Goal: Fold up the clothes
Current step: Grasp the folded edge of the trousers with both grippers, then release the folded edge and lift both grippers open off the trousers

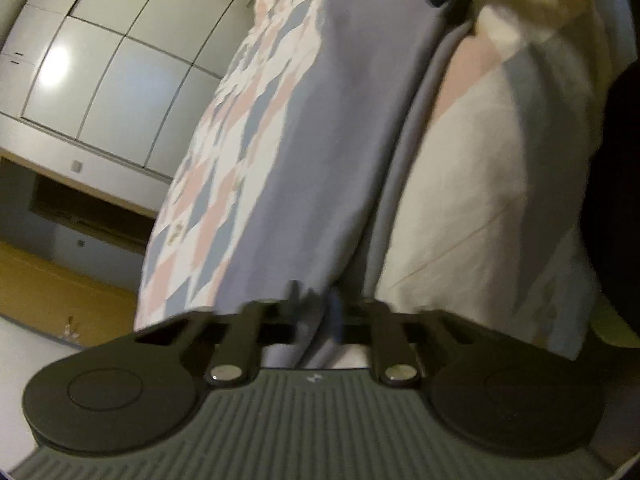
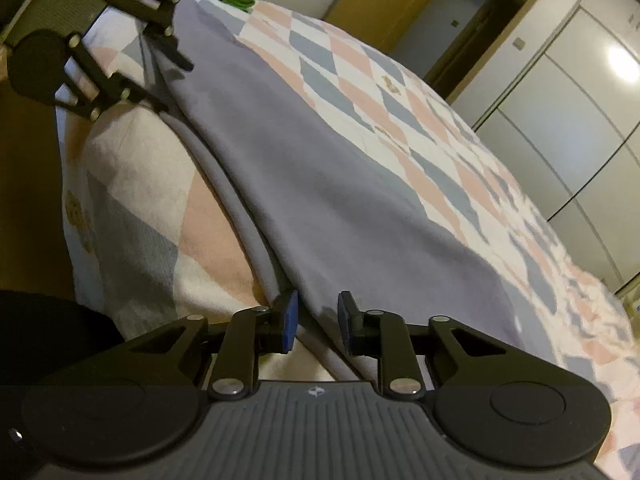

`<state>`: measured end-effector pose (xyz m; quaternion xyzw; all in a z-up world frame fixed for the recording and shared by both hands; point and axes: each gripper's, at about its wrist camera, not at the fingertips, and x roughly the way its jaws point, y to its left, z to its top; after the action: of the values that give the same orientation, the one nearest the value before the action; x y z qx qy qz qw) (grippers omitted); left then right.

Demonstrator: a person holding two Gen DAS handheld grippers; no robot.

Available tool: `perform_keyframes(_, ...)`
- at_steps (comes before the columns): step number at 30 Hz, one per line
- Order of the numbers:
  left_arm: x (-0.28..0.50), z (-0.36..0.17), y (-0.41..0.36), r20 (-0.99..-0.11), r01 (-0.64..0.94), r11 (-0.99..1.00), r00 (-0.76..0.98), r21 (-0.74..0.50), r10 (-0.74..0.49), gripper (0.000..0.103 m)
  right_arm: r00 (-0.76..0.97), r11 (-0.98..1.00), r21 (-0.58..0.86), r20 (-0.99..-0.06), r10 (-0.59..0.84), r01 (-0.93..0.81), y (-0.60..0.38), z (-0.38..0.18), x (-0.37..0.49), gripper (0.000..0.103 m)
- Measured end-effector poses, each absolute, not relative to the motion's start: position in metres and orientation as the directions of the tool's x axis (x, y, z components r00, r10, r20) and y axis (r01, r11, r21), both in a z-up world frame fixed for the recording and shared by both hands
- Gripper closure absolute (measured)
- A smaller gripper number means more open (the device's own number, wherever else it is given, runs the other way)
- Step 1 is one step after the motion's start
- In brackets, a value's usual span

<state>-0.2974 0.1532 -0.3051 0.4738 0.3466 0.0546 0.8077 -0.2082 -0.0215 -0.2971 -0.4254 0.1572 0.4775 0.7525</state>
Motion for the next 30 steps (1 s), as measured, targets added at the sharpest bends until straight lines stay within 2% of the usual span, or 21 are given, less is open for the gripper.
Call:
perform_keyframes(2,-0.301,-0.301,0.155,-0.483,0.210,0.548,0.768,0.810,0.421,0.100,0.501,0.173,-0.506,-0.637,0.586,-0.845,-0.021,-0.298,-0.209,0.103)
perform_keyframes(5,-0.312,-0.292,0.155,-0.470,0.166,0.590,0.782,0.790,0.409,0.101,0.511,0.183,-0.519,-0.606,0.610,-0.835,-0.028,-0.293,-0.213,0.103)
perform_keyframes(7,-0.315,-0.301,0.156,-0.509,0.180,0.621,0.760,0.763,0.405,0.101,0.508,0.191,-0.513,-0.595,0.623,-0.837,-0.035,-0.287,-0.215,0.103)
perform_keyframes(11,-0.313,-0.316,0.157,-0.528,0.192,0.616,0.735,0.764,0.426,0.100,0.484,0.148,-0.503,-0.647,0.589,-0.851,-0.038,-0.298,-0.220,0.103)
perform_keyframes(12,-0.314,-0.315,0.156,-0.526,0.189,0.617,0.736,0.764,0.426,0.095,0.490,0.138,-0.513,-0.656,0.574,-0.847,-0.037,-0.303,-0.221,0.103)
perform_keyframes(13,-0.317,-0.300,0.160,-0.546,0.173,0.673,0.740,0.719,0.393,0.093,0.497,0.137,-0.521,-0.656,0.568,-0.843,-0.037,-0.304,-0.222,0.102)
perform_keyframes(15,-0.325,-0.272,0.173,-0.586,0.150,0.782,0.749,0.605,0.309,0.091,0.484,0.156,-0.495,-0.651,0.584,-0.855,-0.040,-0.294,-0.223,0.088)
perform_keyframes(18,-0.335,-0.238,0.201,-0.559,0.049,0.896,0.796,0.442,0.232,0.080,0.380,0.240,-0.297,-0.646,0.662,-0.924,-0.052,-0.269,-0.206,0.082)
perform_keyframes(21,-0.337,-0.220,0.230,-0.511,-0.069,0.958,0.833,0.280,0.209,0.080,0.292,0.345,-0.032,-0.612,0.735,-0.938,-0.062,-0.251,-0.177,0.071)
perform_keyframes(24,-0.320,-0.246,0.257,-0.567,-0.165,0.950,0.770,0.267,0.293,0.080,0.255,0.425,0.158,-0.602,0.757,-0.891,-0.058,-0.256,-0.147,0.068)
perform_keyframes(26,-0.315,-0.264,0.278,-0.606,-0.226,0.937,0.717,0.265,0.344,0.079,0.248,0.479,0.223,-0.632,0.734,-0.849,-0.056,-0.268,-0.131,0.068)
perform_keyframes(29,-0.333,-0.259,0.316,-0.608,-0.361,0.922,0.703,0.139,0.367,0.080,0.287,0.568,0.228,-0.682,0.673,-0.791,-0.065,-0.280,-0.118,0.069)
perform_keyframes(30,-0.338,-0.254,0.324,-0.603,-0.409,0.906,0.697,0.112,0.389,0.083,0.304,0.586,0.227,-0.680,0.667,-0.778,-0.071,-0.279,-0.116,0.070)
